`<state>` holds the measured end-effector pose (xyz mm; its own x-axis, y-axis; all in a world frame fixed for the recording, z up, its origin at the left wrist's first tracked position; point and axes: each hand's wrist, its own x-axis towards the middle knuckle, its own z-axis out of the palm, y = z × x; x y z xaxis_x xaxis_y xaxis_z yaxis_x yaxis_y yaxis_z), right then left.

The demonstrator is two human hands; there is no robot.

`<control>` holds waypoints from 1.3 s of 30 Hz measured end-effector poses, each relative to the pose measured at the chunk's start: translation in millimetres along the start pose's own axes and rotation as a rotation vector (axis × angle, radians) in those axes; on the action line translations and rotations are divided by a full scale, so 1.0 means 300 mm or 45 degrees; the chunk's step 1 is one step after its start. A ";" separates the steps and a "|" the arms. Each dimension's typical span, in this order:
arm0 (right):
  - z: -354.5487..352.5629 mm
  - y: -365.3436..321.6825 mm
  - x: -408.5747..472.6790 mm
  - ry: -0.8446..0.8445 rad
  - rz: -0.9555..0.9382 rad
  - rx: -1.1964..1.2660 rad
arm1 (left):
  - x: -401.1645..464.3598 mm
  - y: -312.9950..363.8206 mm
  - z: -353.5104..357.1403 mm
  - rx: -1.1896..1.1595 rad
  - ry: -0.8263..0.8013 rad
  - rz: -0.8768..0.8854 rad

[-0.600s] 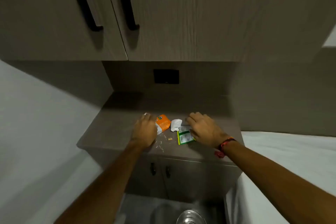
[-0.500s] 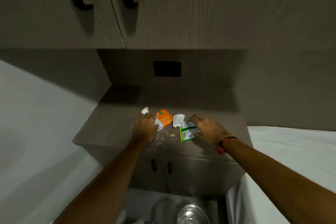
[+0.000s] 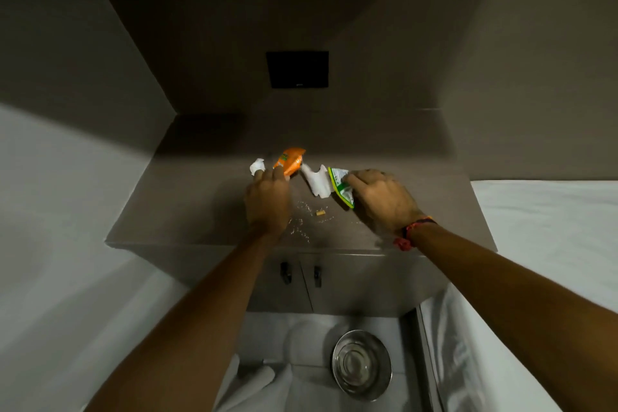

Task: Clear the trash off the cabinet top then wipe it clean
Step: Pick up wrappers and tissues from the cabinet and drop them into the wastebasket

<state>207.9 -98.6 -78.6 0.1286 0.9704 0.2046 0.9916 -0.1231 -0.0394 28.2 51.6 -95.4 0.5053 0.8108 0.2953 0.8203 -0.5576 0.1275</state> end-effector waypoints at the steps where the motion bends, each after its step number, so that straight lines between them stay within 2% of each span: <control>1: -0.020 -0.003 0.004 0.032 0.025 0.016 | -0.002 0.011 -0.022 -0.076 0.061 -0.026; 3: -0.071 -0.015 0.004 0.084 0.107 0.105 | -0.017 0.041 -0.081 -0.231 0.173 -0.055; 5: -0.117 -0.037 -0.007 0.194 0.262 0.321 | -0.046 0.084 -0.146 -0.412 0.250 -0.080; 9: -0.174 -0.136 -0.068 0.533 0.736 0.940 | -0.147 0.181 -0.218 -0.729 0.206 -0.120; 12: -0.127 -0.225 -0.223 0.584 0.651 0.982 | -0.300 0.226 -0.184 -0.842 0.170 -0.027; 14: -0.029 -0.270 -0.375 0.502 0.597 0.981 | -0.443 0.230 -0.109 -0.785 0.147 0.160; 16: 0.099 -0.306 -0.536 0.375 0.659 0.973 | -0.608 0.206 -0.006 -0.679 0.074 0.331; 19: 0.347 -0.325 -0.740 0.113 0.814 0.952 | -0.852 0.161 0.240 -0.641 -0.283 0.437; 20: 0.443 -0.323 -0.794 0.034 0.862 0.962 | -0.922 0.149 0.337 -0.654 -0.441 0.371; 22: 0.634 -0.327 -0.890 -0.079 0.980 1.046 | -1.039 0.126 0.529 -0.750 -0.741 0.103; 25: 0.961 -0.329 -1.018 -0.260 1.208 1.126 | -1.173 0.114 0.834 -0.749 -1.016 -0.237; 27: 1.150 -0.326 -1.080 -0.330 1.382 1.147 | -1.234 0.115 1.010 -0.722 -1.096 -0.405; 29: 1.319 -0.321 -1.114 -0.303 1.507 1.150 | -1.295 0.129 1.185 -0.698 -1.153 -0.504; 31: 1.442 -0.306 -1.114 -0.273 1.590 1.227 | -1.333 0.143 1.318 -0.670 -1.195 -0.539; 33: 1.532 -0.289 -1.121 -0.397 1.609 1.260 | -1.365 0.151 1.395 -0.657 -1.290 -0.508; 35: 1.563 -0.264 -1.122 -0.569 1.547 1.109 | -1.370 0.143 1.414 -0.622 -1.319 -0.430; 36: 1.550 -0.260 -1.122 -0.582 1.484 1.037 | -1.360 0.132 1.399 -0.609 -1.272 -0.392; 39: 1.396 -0.253 -1.070 -0.451 1.199 0.942 | -1.276 0.092 1.270 -0.662 -1.044 -0.330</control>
<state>85.9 -313.7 -551.0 0.6594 0.5855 -0.4715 0.2561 -0.7647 -0.5913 -40.4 -206.4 -565.7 0.5171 0.6809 -0.5186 0.8112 -0.1966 0.5507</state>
